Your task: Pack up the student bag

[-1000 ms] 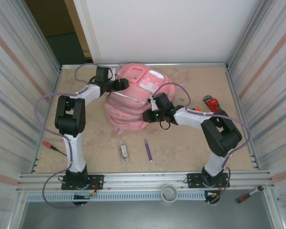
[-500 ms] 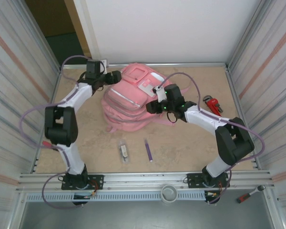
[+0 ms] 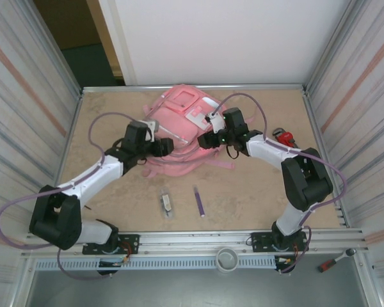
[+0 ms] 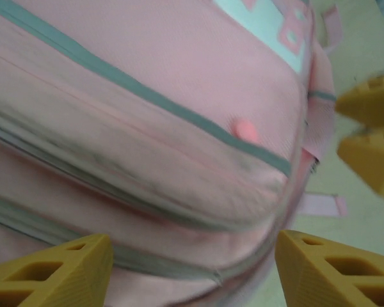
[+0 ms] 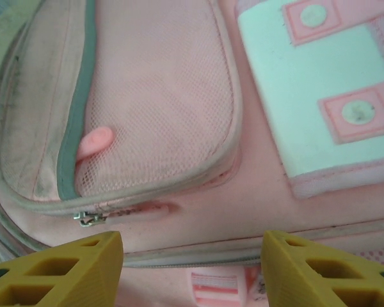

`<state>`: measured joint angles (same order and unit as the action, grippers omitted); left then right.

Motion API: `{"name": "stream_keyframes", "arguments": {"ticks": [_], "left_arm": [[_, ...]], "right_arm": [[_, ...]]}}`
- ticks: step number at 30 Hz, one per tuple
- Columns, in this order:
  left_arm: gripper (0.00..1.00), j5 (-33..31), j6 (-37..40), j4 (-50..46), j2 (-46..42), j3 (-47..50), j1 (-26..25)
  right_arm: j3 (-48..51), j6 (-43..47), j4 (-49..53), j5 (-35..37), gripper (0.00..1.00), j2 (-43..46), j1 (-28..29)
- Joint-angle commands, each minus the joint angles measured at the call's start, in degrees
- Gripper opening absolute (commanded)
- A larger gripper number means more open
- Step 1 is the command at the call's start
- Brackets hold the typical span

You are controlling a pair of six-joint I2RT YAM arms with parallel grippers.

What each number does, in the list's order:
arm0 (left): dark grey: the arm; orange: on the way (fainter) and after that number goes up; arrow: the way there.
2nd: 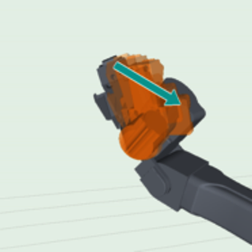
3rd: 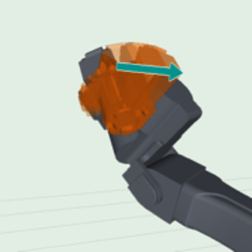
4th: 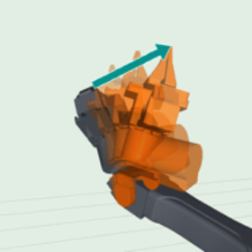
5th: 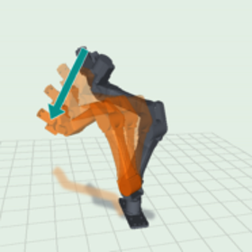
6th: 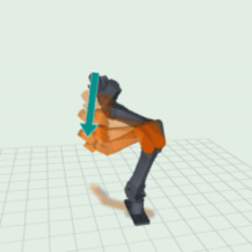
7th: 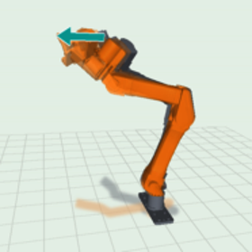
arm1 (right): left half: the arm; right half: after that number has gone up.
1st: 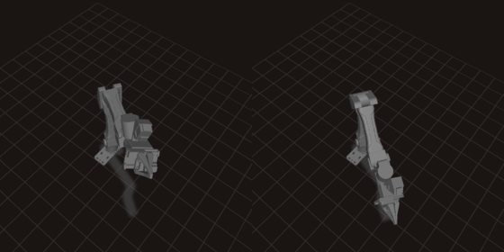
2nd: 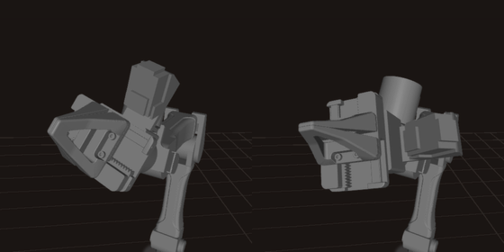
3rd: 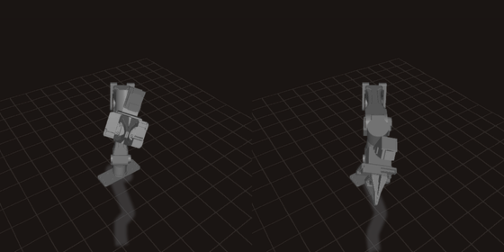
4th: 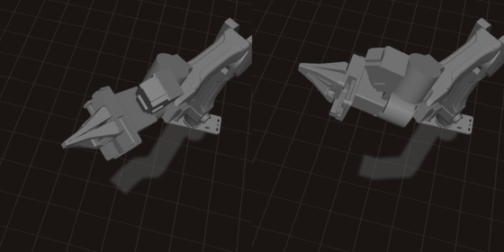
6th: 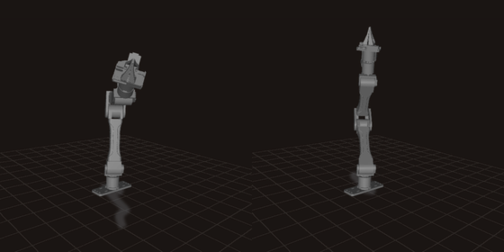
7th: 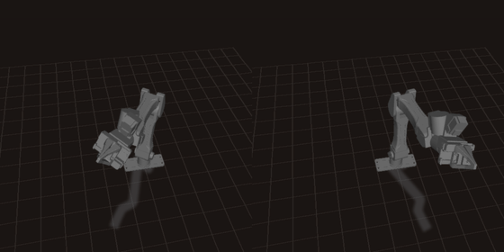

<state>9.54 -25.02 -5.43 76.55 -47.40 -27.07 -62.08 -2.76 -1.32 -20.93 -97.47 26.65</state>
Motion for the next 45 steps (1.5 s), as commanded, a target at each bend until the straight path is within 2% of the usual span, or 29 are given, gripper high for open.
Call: {"name": "stream_keyframes", "arguments": {"ticks": [1, 3, 5, 7, 10, 14, 18, 23, 27, 33, 37, 43, 44, 45], "left_arm": [[0.66, -4.1, -5.0, 5.7, -0.3, 1.4, -6.2], [0.65, -4.8, -5.9, 7.9, 2.8, 0.7, -8.6], [0.65, -4.6, -6.5, 9.4, 5.6, -0.4, -9.1], [0.64, -5.0, -6.4, 10.6, 8.3, -1.4, -9.0], [0.65, -5.0, -5.1, 10.6, 11.6, -3.6, -8.1], [0.65, -5.4, -4.6, 10.9, 12.6, -2.9, -6.0], [0.65, -5.3, -4.2, 10.3, 11.8, -1.1, -3.1], [0.65, -5.6, -4.1, 9.8, 10.1, -0.2, -2.1], [0.64, -6.9, -6.2, 10.6, 9.5, -0.2, -5.3], [0.54, -12.9, -12.4, 14.6, 11.8, 0.0, -11.2], [0.55, -15.9, -13.0, 15.0, 11.2, 0.4, -12.8], [0.55, -19.5, -12.7, 13.4, 11.3, -0.9, -13.8], [0.58, -21.6, -13.1, 13.0, 11.7, -1.8, -15.1], [0.65, -24.5, -13.9, 12.5, 12.5, -2.9, -16.5]], "right_arm": [[-3.0, -4.9, -1.2, 0.7, 0.56, -1.2, -2.7], [-5.7, -6.4, -0.1, 4.7, 0.56, -3.0, -2.7], [-8.9, -8.1, 1.9, 10.1, 0.55, -5.5, -3.1], [-11.1, -9.9, 2.3, 12.0, 0.54, -8.4, -4.6], [-15.1, -13.5, 2.2, 9.0, 0.52, -13.6, -7.0], [-19.3, -13.5, 5.8, 6.8, 0.48, -17.9, -5.9], [-18.1, -13.4, 10.4, 9.2, 0.42, -17.0, -3.5], [-10.4, -16.7, 10.4, 11.0, 0.38, -11.9, -0.2], [-6.0, -18.3, 8.6, 11.0, 0.38, -7.8, 2.2], [-4.7, -17.4, 5.8, 10.4, 0.39, -4.3, 2.6], [-3.3, -14.1, 1.3, 7.8, 0.39, -2.6, 2.4], [-5.4, -12.6, -1.2, 17.3, 0.4, -4.8, 0.1], [-6.9, -13.0, -1.3, 17.6, 0.41, -6.3, -0.9], [-9.6, -13.6, -0.3, 16.8, 0.42, -8.7, -2.2]]}}
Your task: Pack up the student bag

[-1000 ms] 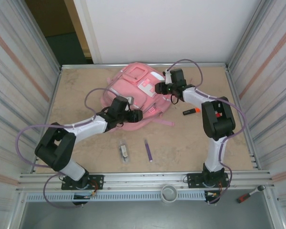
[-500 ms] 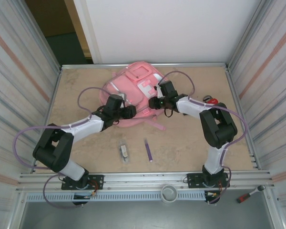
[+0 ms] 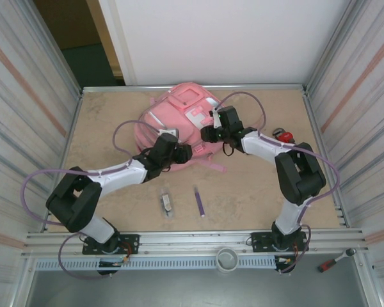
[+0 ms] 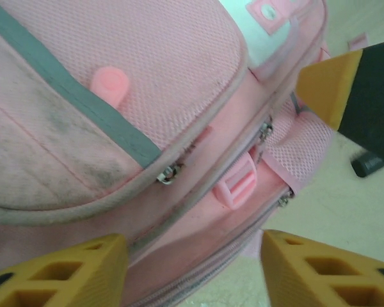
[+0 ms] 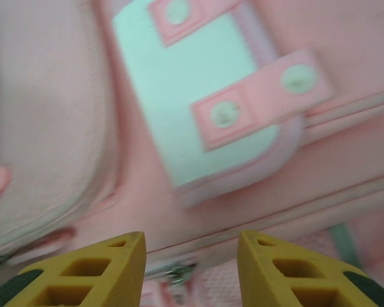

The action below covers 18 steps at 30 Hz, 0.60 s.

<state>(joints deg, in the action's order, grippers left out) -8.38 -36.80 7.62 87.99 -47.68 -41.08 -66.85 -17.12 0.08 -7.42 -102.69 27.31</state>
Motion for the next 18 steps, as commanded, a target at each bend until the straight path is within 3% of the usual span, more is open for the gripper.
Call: {"name": "stream_keyframes", "arguments": {"ticks": [1, 6, 10, 18], "left_arm": [[0.71, -9.3, -3.1, -1.4, 1.9, -3.9, -3.9], [0.7, -19.1, -7.7, -6.2, 8.2, -10.2, -6.8], [0.65, -21.6, -11.7, -7.6, 12.1, -12.8, -6.6], [0.65, -27.3, -14.3, -16.2, 17.8, -21.1, -6.0]], "right_arm": [[-7.8, 0.0, -0.5, 3.1, 0.42, -5.9, -3.9], [-15.3, -1.7, 1.9, 0.4, 0.42, -14.3, -5.6], [-14.9, -3.0, 2.3, -1.3, 0.42, -15.7, -4.9], [-11.8, -4.0, 1.0, -3.3, 0.4, -15.8, -4.5]]}}
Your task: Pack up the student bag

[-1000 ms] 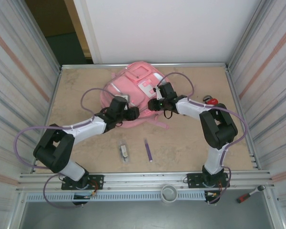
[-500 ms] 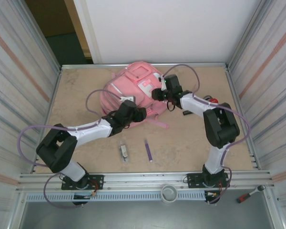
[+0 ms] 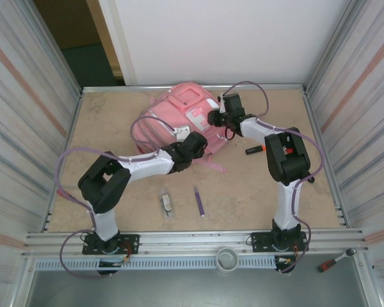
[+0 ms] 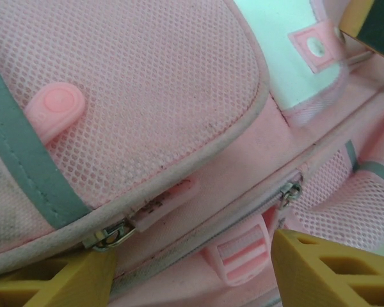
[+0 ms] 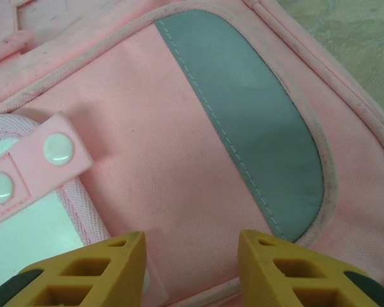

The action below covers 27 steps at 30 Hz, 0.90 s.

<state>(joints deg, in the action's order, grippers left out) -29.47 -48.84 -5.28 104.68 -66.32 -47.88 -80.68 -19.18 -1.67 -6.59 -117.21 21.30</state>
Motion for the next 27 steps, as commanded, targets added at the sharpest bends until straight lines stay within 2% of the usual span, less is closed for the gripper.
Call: {"name": "stream_keyframes", "arguments": {"ticks": [1, 11, 20, 21, 27], "left_arm": [[0.65, -6.9, -2.5, -3.8, 1.4, -2.8, 0.8], [0.53, -15.7, -4.1, -8.1, 2.8, -7.7, 1.4], [0.46, -15.8, -7.2, -10.5, 7.8, -12.3, 3.7], [0.43, -15.9, -7.2, -10.6, 8.1, -12.6, 3.7], [0.16, -15.0, -4.3, -7.9, 6.9, -11.2, 3.8]], "right_arm": [[2.1, -1.9, 2.8, -4.3, 0.4, -1.2, 1.5], [3.2, -1.2, 3.9, -4.7, 0.4, -1.0, 1.8], [4.0, -1.0, 3.5, -4.9, 0.39, -0.3, 1.9], [4.0, -1.0, 3.5, -4.9, 0.39, -0.3, 1.9], [4.5, -0.8, 3.5, -4.8, 0.39, -0.1, 1.6]]}}
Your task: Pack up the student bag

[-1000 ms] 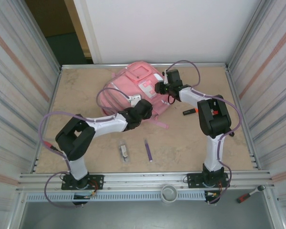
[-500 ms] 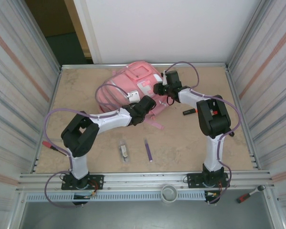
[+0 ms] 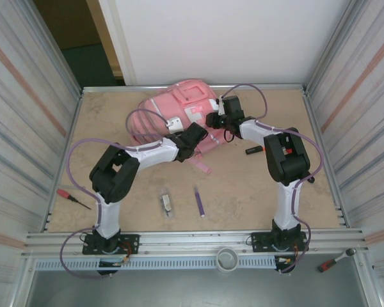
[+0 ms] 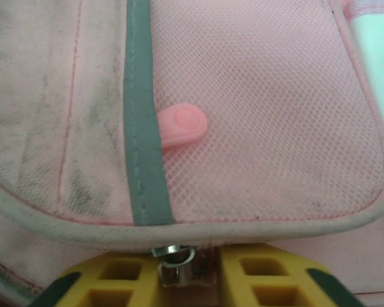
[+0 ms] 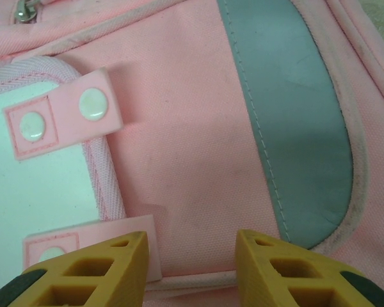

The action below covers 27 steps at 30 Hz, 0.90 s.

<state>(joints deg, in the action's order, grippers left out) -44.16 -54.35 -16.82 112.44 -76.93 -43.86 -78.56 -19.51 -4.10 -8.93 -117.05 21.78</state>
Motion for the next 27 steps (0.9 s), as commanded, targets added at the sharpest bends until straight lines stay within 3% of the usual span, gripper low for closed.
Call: {"name": "stream_keyframes", "arguments": {"ticks": [1, 4, 8, 19, 27], "left_arm": [[0.11, 0.0, 2.3, 4.7, -1.6, 0.2, -0.3], [0.0, 1.2, 5.0, 7.2, -4.1, 2.4, -0.2], [0.0, 6.7, 8.9, 10.0, -6.6, 4.7, 0.8], [0.0, 36.5, 19.4, 14.8, -15.8, 14.6, 8.0], [0.0, 53.4, 23.3, 16.9, -18.2, 18.9, 10.8]], "right_arm": [[2.5, -0.4, 5.9, -2.4, 0.39, -0.2, 1.0], [2.8, -0.3, 6.0, -2.6, 0.39, 0.1, 0.6], [3.0, -0.2, 6.1, -2.7, 0.39, 0.4, 0.4], [4.5, 1.0, 6.7, -2.5, 0.4, 4.1, -0.2], [5.7, 2.0, 7.8, -1.9, 0.43, 9.4, -0.2]]}}
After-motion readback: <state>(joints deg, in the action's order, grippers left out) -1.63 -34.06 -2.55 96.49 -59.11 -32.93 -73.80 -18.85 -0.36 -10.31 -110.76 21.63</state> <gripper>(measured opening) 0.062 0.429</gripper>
